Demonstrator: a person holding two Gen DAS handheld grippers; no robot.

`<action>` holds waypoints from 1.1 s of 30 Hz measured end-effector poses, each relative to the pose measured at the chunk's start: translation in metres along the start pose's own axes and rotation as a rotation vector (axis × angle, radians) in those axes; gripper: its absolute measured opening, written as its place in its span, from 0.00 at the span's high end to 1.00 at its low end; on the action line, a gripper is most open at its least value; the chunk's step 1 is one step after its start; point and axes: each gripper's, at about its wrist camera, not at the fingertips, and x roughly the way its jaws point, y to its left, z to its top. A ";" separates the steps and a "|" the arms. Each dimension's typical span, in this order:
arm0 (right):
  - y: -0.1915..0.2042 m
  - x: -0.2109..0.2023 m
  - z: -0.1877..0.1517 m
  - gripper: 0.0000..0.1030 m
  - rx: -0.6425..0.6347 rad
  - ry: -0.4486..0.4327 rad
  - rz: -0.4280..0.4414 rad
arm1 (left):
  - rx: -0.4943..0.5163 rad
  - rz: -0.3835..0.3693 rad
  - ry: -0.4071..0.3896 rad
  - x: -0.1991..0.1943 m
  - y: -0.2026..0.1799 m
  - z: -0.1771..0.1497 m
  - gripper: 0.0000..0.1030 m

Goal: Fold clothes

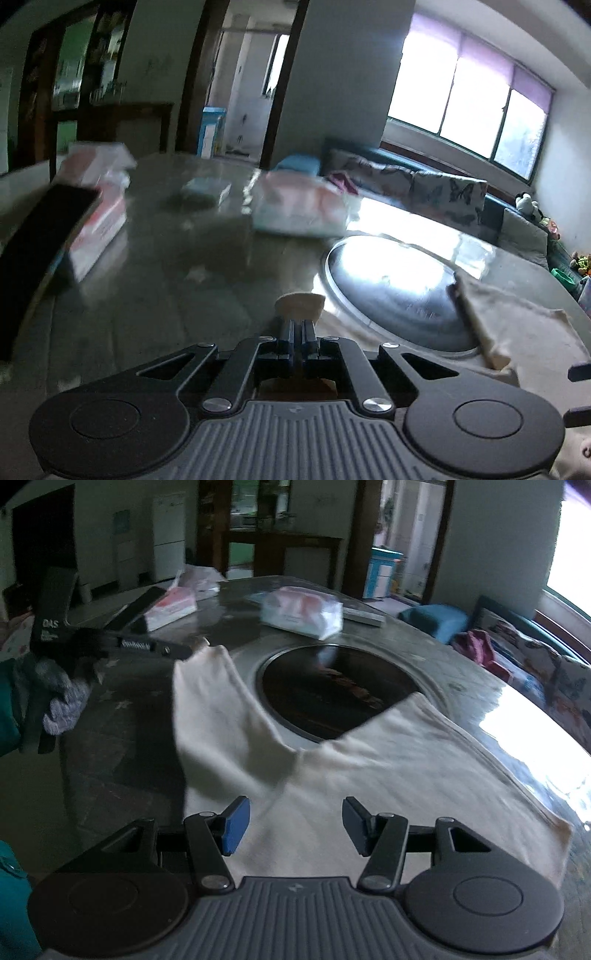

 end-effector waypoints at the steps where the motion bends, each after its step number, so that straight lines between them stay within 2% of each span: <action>1: 0.003 0.003 0.002 0.45 -0.008 0.001 0.010 | -0.009 0.005 0.007 0.000 0.002 -0.001 0.96; 4: 0.011 0.010 0.008 0.45 -0.028 0.005 0.037 | -0.044 0.008 0.014 0.000 0.009 0.001 0.93; 7: 0.019 0.016 0.013 0.45 -0.050 0.006 0.066 | -0.060 -0.001 0.008 -0.002 0.012 0.001 0.80; 8: 0.021 0.019 0.014 0.45 -0.055 0.010 0.077 | -0.061 0.006 0.012 -0.001 0.011 0.002 0.70; 9: 0.023 0.022 0.015 0.45 -0.058 0.015 0.086 | -0.059 0.018 0.018 0.002 0.011 0.002 0.68; 11: 0.026 0.030 0.016 0.45 -0.060 0.029 0.098 | -0.050 0.021 0.022 0.007 0.010 0.002 0.71; 14: 0.030 0.038 0.016 0.45 -0.051 0.048 0.128 | -0.025 0.008 0.025 0.015 0.008 0.001 0.92; 17: 0.036 0.046 0.013 0.45 -0.049 0.064 0.158 | -0.009 0.036 0.018 0.022 0.008 0.004 1.00; 19: 0.042 0.050 0.012 0.38 -0.061 0.064 0.166 | -0.001 0.055 -0.019 0.022 0.007 0.011 1.00; 22: 0.049 0.050 0.013 0.38 -0.085 0.057 0.194 | 0.009 0.088 -0.063 0.023 0.007 0.021 1.00; 27: 0.038 0.041 0.022 0.38 -0.042 0.022 0.226 | -0.014 0.074 -0.022 0.025 0.013 0.022 1.00; 33: -0.008 0.047 0.037 0.35 0.049 0.013 0.129 | -0.043 0.051 0.021 0.016 0.018 0.013 0.95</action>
